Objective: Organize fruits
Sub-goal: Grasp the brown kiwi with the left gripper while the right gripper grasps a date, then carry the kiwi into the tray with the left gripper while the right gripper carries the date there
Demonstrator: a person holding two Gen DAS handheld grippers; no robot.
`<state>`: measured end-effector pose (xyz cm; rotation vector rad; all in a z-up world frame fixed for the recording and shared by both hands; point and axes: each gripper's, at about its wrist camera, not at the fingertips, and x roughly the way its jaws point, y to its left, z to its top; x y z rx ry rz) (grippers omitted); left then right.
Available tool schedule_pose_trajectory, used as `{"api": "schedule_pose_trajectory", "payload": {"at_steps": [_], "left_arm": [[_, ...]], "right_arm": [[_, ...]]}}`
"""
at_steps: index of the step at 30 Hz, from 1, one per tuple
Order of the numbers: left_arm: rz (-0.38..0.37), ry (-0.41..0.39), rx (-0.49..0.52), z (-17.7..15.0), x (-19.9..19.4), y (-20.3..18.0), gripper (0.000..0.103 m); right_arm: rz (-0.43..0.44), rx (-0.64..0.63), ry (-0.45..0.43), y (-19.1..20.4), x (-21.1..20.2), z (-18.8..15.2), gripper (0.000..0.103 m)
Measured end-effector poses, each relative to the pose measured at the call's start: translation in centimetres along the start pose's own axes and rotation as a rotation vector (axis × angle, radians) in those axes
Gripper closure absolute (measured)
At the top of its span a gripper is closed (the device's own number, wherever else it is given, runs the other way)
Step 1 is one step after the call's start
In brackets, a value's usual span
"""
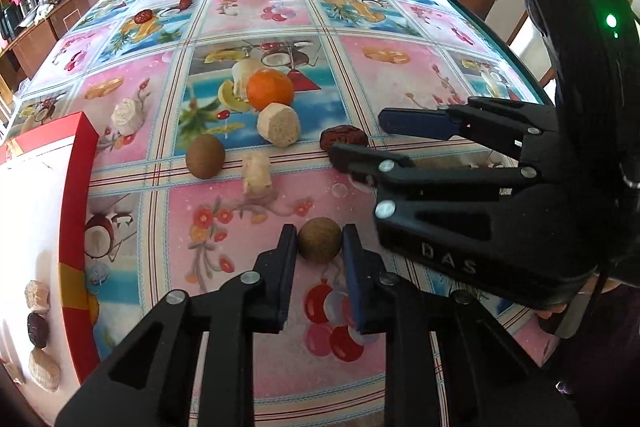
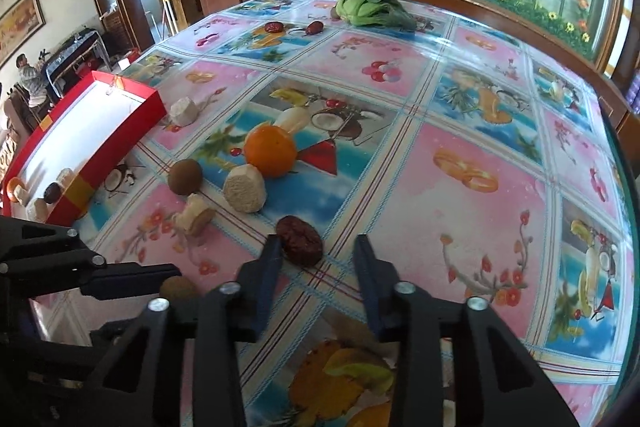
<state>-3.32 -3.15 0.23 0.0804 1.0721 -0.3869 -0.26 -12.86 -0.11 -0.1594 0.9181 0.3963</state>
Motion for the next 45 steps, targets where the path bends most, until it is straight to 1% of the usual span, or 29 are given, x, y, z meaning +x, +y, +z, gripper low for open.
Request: {"api": "schedule_pose_trajectory", "payload": {"at_steps": [1, 2, 8, 13, 19, 27, 31, 34, 36, 37, 38, 39, 42, 44, 45], "left_arm": [[-0.001, 0.000, 0.001, 0.0, 0.0, 0.0, 0.078], [-0.003, 0.000, 0.001, 0.0, 0.0, 0.0, 0.078], [-0.007, -0.002, -0.006, 0.1, -0.1, 0.2, 0.078], [-0.003, -0.007, -0.018, 0.0, -0.2, 0.5, 0.078], [-0.001, -0.021, -0.058, -0.5, -1.1, 1.5, 0.078], [0.041, -0.130, -0.088, -1.2, -5.5, 3.0, 0.078], [0.057, -0.187, -0.132, -1.5, -8.0, 4.9, 0.078], [0.072, -0.226, -0.174, -1.9, -9.5, 6.7, 0.078], [0.084, -0.248, -0.200, -2.3, -10.5, 7.9, 0.078], [0.090, -0.255, -0.210, -2.4, -10.8, 8.4, 0.078], [0.099, -0.264, -0.223, -2.6, -11.2, 9.1, 0.078], [0.107, -0.272, -0.233, -2.8, -11.6, 9.7, 0.078], [0.143, -0.292, -0.252, -3.3, -12.4, 11.1, 0.078], [0.167, -0.299, -0.271, -3.7, -12.9, 12.4, 0.078], [0.179, -0.303, -0.282, -3.8, -13.1, 13.1, 0.078]], "right_arm": [[-0.009, -0.004, -0.003, 0.0, 0.0, 0.0, 0.080], [-0.011, -0.004, -0.005, -0.1, 0.0, 0.0, 0.083], [-0.001, 0.008, -0.010, -0.2, -0.2, 0.0, 0.084], [0.010, 0.024, -0.049, -0.4, -1.0, 0.1, 0.084], [-0.012, 0.071, -0.102, -1.3, -1.6, 0.3, 0.084], [-0.060, 0.184, -0.159, -3.4, -1.6, 0.3, 0.084], [-0.069, 0.258, -0.206, -4.8, -2.0, 0.3, 0.084], [-0.077, 0.290, -0.230, -4.8, -2.2, 0.4, 0.084], [-0.045, 0.330, -0.230, -4.2, -2.2, 0.6, 0.084], [-0.023, 0.328, -0.231, -3.4, -2.3, 0.9, 0.084], [-0.019, 0.310, -0.255, -2.4, -2.6, 1.1, 0.084], [0.002, 0.297, -0.284, -1.1, -3.0, 1.4, 0.084], [0.119, 0.326, -0.300, 1.6, -3.1, 2.6, 0.084], [0.186, 0.288, -0.324, 5.3, -3.0, 4.1, 0.084], [0.217, 0.277, -0.325, 6.4, -2.9, 4.5, 0.084]]}}
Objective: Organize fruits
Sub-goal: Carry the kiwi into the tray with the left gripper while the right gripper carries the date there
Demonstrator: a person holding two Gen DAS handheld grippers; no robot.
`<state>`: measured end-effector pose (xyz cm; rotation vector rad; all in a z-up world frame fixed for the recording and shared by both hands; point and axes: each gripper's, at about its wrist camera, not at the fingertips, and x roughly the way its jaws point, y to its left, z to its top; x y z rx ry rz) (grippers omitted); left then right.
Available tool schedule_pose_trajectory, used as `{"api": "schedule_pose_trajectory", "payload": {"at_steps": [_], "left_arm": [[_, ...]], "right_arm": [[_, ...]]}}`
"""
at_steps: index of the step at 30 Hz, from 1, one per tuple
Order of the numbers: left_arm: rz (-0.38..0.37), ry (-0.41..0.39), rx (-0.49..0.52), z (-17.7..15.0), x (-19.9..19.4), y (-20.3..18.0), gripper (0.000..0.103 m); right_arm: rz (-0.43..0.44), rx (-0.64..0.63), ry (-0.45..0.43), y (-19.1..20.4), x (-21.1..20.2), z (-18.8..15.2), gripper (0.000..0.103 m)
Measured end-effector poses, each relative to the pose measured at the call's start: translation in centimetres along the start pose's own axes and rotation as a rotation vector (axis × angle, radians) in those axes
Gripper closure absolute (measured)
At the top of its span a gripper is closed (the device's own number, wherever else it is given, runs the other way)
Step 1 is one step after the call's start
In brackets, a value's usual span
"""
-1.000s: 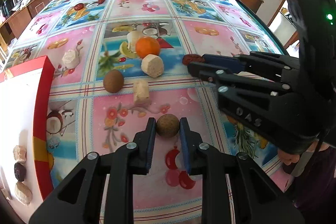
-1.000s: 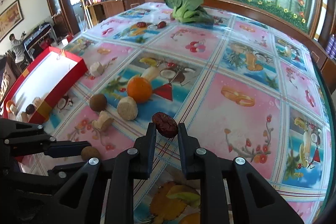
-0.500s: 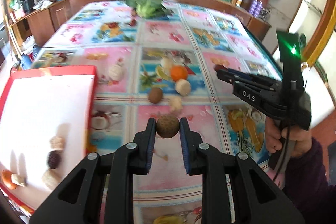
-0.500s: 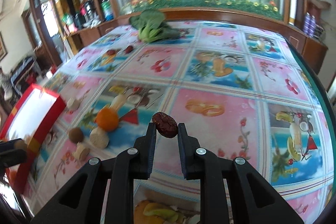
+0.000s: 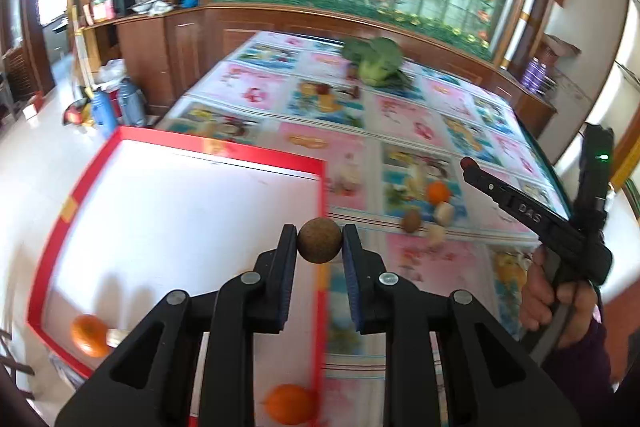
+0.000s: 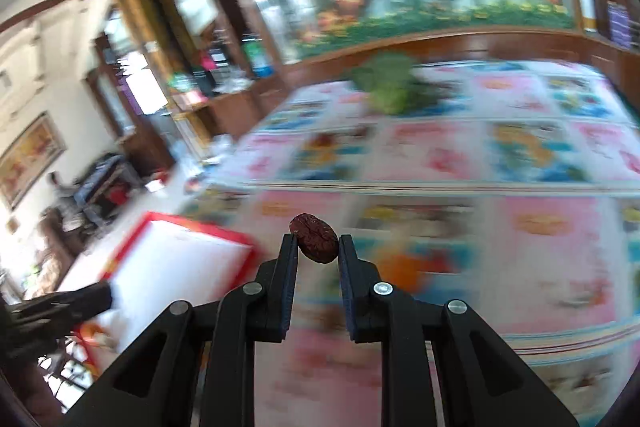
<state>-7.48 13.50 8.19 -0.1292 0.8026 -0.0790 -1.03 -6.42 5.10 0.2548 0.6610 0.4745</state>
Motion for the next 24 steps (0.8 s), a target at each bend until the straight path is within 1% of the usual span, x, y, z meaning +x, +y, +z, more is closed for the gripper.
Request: {"api": "schedule_pose_trajectory", "payload": {"at_steps": [1, 4, 6, 9, 11, 13, 16, 24], "left_arm": [[0.013, -0.003, -0.014, 0.2, 0.0, 0.9, 0.078], [0.062, -0.014, -0.056, 0.7, 0.0, 3.5, 0.078], [0.112, -0.017, -0.088, 1.1, 0.1, 5.3, 0.078], [0.184, -0.020, -0.133, 1.6, 0.3, 8.0, 0.078], [0.234, -0.020, -0.153, 1.7, 0.7, 9.4, 0.078], [0.248, -0.011, -0.165, 1.7, 1.2, 10.1, 0.078], [0.270, 0.003, -0.157, 1.4, 2.0, 10.4, 0.078], [0.276, 0.059, -0.124, 0.4, 3.7, 10.2, 0.078]], "right_arm": [[0.052, -0.007, 0.011, 1.9, 0.8, 0.0, 0.084], [0.156, -0.041, 0.051, 7.0, 3.3, 0.0, 0.084], [0.198, -0.091, 0.087, 9.6, 4.6, -0.4, 0.084], [0.249, -0.148, 0.152, 11.3, 5.7, -1.9, 0.084], [0.247, -0.191, 0.188, 11.4, 6.1, -3.0, 0.084], [0.227, -0.218, 0.224, 11.3, 6.5, -3.9, 0.085], [0.210, -0.205, 0.261, 11.0, 6.9, -4.5, 0.085], [0.173, -0.223, 0.308, 10.7, 7.6, -5.5, 0.085]]}}
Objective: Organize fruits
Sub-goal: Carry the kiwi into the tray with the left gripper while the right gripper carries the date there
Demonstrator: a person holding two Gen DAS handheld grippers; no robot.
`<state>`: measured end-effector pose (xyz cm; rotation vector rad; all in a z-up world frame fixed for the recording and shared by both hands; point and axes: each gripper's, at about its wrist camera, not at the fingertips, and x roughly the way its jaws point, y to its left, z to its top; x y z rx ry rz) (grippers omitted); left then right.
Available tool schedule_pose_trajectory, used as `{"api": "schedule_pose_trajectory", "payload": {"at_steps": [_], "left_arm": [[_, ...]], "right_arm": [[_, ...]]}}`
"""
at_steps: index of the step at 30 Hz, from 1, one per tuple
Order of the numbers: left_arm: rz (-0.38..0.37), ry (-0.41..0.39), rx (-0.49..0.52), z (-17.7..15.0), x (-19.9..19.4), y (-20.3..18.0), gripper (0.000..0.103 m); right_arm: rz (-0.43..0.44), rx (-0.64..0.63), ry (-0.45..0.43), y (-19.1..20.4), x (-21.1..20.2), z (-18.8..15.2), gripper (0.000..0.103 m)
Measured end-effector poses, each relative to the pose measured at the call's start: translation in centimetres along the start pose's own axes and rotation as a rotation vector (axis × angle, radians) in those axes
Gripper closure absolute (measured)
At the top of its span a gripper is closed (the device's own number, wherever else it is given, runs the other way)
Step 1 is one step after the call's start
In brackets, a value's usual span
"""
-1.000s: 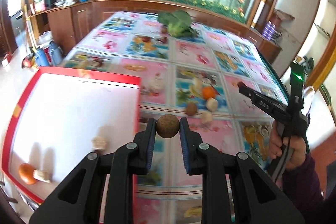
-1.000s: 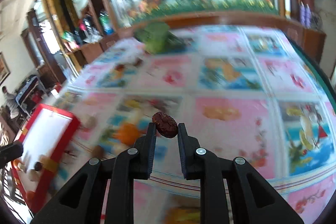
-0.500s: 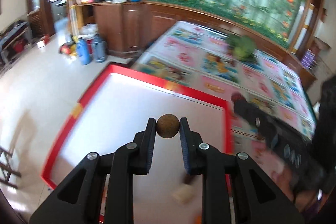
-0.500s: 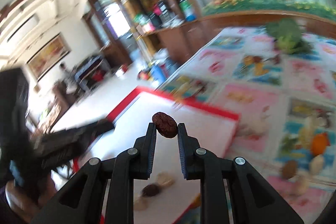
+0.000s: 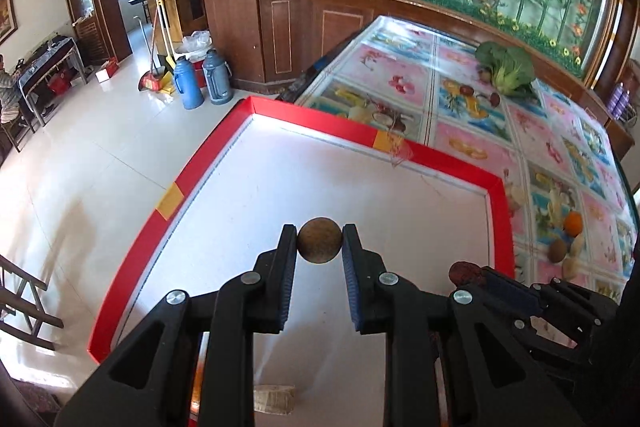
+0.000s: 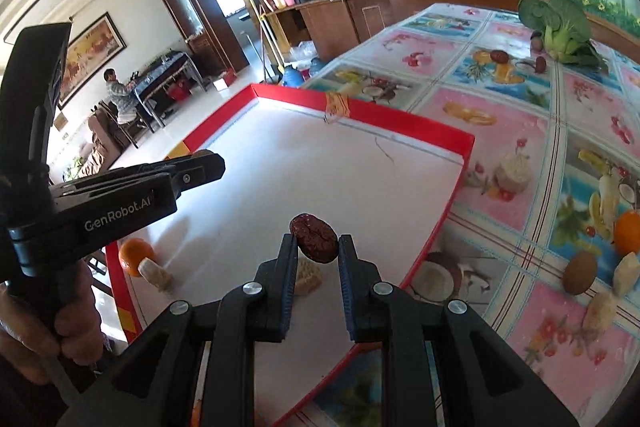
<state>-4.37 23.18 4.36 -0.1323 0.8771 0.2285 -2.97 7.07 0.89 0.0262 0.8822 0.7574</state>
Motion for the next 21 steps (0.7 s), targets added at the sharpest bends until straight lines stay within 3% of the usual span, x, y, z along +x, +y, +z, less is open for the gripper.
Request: {"api": "schedule_pose_trajectory", "payload": {"at_steps": [21], "left_arm": [[0.058, 0.071, 0.069, -0.8, 1.2, -0.2, 0.078]], "right_arm": [[0.000, -0.045, 0.020, 0.6, 0.5, -0.2, 0.084]]}}
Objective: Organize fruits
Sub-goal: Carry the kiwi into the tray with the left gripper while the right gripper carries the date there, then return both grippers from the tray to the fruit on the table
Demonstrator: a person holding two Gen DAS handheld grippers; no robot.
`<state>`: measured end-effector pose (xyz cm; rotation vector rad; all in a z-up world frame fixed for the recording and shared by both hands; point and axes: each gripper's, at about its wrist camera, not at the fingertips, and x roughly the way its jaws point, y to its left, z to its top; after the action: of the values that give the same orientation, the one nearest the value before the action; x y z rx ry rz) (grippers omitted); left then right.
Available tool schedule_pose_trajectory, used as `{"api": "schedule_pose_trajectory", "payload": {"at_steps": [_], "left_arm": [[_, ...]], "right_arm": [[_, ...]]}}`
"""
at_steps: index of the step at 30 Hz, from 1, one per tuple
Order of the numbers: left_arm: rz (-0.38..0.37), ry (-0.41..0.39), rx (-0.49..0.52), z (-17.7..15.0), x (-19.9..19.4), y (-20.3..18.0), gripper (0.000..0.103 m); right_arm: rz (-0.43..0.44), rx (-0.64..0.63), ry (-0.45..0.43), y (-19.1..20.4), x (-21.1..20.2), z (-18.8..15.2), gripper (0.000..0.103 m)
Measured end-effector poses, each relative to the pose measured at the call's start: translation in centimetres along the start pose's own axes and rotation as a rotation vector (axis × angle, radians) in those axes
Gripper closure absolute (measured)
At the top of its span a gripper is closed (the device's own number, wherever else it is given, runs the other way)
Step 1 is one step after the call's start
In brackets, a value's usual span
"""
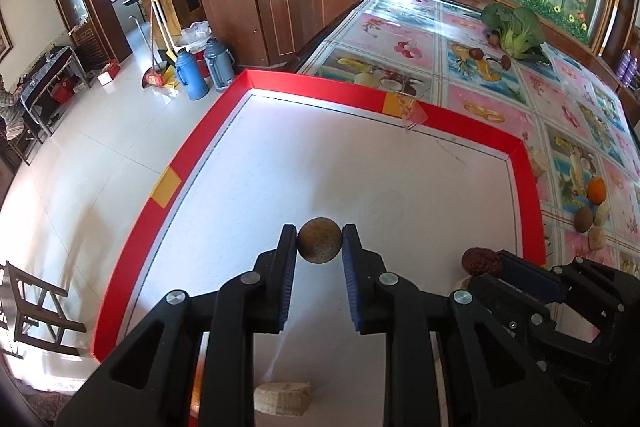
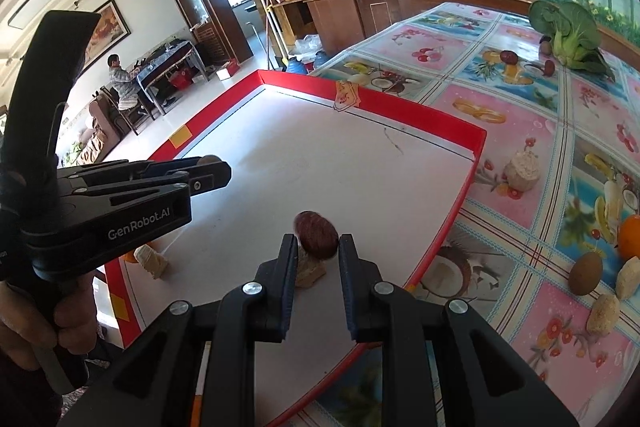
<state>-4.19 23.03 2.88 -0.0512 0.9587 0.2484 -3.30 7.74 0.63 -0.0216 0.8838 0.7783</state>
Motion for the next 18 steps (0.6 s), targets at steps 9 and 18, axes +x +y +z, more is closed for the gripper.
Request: {"api": "schedule_pose_trajectory", "payload": {"at_steps": [9, 18], "left_arm": [[0.026, 0.016, -0.029, -0.3, -0.7, 0.4, 0.053], [0.005, 0.008, -0.003, -0.2, -1.9, -1.4, 0.040]], "right_arm": [[0.042, -0.009, -0.009, 0.3, -0.9, 0.1, 0.060], [-0.008, 0.057, -0.056, -1.7, -2.9, 1.1, 0.060]]}}
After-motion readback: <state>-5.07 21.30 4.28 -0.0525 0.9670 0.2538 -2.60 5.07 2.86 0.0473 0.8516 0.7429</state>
